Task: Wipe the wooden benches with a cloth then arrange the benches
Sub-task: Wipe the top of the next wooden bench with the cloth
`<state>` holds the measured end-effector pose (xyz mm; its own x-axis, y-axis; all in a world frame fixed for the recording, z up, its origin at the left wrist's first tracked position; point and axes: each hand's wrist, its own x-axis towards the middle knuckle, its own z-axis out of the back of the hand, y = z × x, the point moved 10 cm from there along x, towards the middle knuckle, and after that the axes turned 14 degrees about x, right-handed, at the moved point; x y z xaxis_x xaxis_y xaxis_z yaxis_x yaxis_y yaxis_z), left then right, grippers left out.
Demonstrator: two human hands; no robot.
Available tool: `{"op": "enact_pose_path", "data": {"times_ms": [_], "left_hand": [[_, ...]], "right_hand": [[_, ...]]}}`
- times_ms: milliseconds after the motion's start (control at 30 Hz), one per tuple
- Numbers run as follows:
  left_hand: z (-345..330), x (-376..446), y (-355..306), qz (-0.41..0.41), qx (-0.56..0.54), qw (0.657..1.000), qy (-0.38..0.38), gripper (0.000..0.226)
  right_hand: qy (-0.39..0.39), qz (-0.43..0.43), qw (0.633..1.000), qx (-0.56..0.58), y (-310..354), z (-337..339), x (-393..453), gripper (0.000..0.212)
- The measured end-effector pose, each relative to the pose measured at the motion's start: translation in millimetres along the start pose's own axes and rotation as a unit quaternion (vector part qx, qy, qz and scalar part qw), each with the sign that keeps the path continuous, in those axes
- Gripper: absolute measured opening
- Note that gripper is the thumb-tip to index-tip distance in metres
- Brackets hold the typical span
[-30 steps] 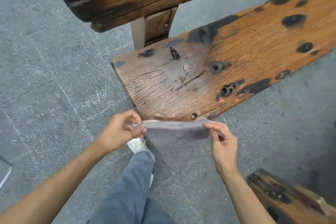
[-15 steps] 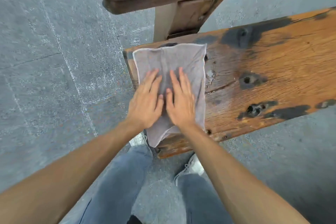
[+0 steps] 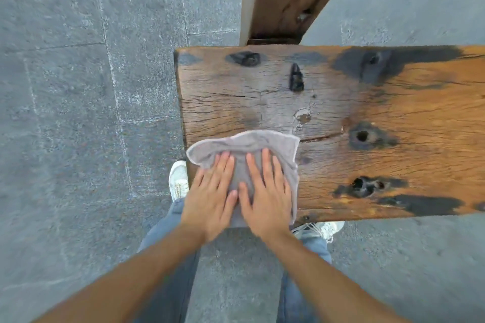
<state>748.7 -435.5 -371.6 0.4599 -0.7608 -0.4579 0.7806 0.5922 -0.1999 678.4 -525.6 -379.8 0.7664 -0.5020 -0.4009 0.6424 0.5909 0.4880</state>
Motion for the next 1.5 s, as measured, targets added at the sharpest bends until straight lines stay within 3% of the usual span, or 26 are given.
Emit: {"op": "enact_pose_path", "data": {"times_ms": [133, 233, 333, 533, 633, 767, 900, 1000, 1067, 1167, 1267, 1367, 1433, 1500], "left_hand": [[82, 144, 41, 0.066, -0.008, 0.993, -0.097, 0.066], [102, 191, 43, 0.089, 0.03, 0.986, -0.134, 0.068], [74, 144, 17, 0.08, 0.055, 0.985, -0.142, 0.064], [-57, -63, -78, 0.043, 0.006, 0.999, 0.004, 0.063], [-64, -76, -93, 0.027, -0.016, 0.999, 0.016, 0.065], [13, 40, -98, -0.032, 0.025, 0.998, -0.038, 0.061], [92, 218, -91, 0.046, 0.053, 0.994, -0.082, 0.059], [113, 278, -99, 0.055, 0.085, 0.993, -0.068, 0.06], [99, 255, -112, 0.042, 0.089, 0.992, -0.082, 0.06], [45, 155, -138, -0.009, 0.087, 0.993, -0.076, 0.062], [-27, 46, -164, -0.063, 0.099, 0.993, 0.005, 0.05], [-73, -19, -193, -0.087, 0.099, 0.983, 0.127, 0.036], [-57, -4, -195, -0.052, 0.036, 0.994, 0.09, 0.031], [-20, 45, -192, -0.034, 0.018, 0.999, 0.011, 0.034]], "right_hand": [[-0.081, 0.008, 0.996, -0.024, 18, 66, 155, 0.06], [-0.112, -0.005, 0.992, -0.058, 17, 81, 197, 0.065], [-0.11, 0.017, 0.992, -0.063, 11, 63, 142, 0.06], [-0.01, 0.012, 0.999, -0.034, -62, -20, -86, 0.06], [0.024, 0.001, 1.0, -0.01, -78, -20, -100, 0.052], [-0.038, 0.001, 0.998, -0.041, -78, 47, 6, 0.056], [-0.154, -0.095, 0.983, -0.014, -98, 142, 170, 0.062], [-0.143, -0.115, 0.983, -0.009, -117, 170, 220, 0.073], [-0.154, -0.089, 0.984, -0.033, -119, 164, 193, 0.068], [-0.14, -0.069, 0.986, -0.058, -128, 122, 82, 0.056], [-0.056, -0.098, 0.993, -0.018, -146, 66, -44, 0.044], [0.077, -0.134, 0.988, -0.021, -159, 23, -116, 0.035], [0.065, -0.133, 0.989, 0.017, -163, 34, -106, 0.034], [0.003, -0.124, 0.992, 0.035, -169, 71, -64, 0.04]]}}
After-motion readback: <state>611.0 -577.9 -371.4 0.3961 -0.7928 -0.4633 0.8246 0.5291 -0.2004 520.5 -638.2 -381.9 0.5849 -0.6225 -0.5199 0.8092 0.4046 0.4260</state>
